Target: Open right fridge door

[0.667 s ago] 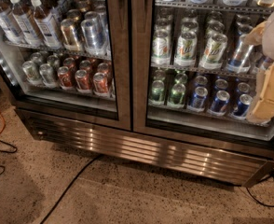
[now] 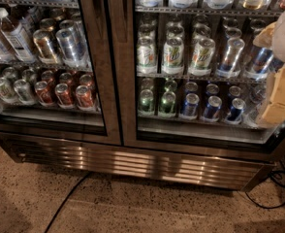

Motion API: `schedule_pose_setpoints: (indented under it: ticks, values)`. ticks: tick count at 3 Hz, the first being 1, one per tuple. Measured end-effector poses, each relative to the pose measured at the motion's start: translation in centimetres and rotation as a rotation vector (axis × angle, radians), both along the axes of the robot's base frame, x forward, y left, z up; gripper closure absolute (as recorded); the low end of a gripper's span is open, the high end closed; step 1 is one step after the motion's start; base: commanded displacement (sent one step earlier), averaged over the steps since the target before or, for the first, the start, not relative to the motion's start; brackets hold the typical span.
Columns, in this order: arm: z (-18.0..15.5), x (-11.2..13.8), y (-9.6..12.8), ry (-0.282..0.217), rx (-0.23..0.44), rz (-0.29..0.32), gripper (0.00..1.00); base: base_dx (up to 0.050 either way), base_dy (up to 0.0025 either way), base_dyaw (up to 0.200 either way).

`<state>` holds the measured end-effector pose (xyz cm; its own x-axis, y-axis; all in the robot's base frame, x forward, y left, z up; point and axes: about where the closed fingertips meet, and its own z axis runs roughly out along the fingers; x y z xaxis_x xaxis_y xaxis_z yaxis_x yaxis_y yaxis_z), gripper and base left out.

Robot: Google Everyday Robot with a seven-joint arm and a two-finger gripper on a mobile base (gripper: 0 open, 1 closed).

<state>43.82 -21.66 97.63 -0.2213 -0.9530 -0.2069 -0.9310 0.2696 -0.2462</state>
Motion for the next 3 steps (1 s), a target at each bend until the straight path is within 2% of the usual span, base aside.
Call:
schedule_pose_setpoints:
  ticks: [1,3]
  values:
    - [0.0,0.0,0.0,0.0,0.0,0.0,0.0,0.033,0.00245,0.15]
    - [0.38,0.18,0.31,-0.014,-0.018,-0.002,0.0,0.0,0.0,0.0]
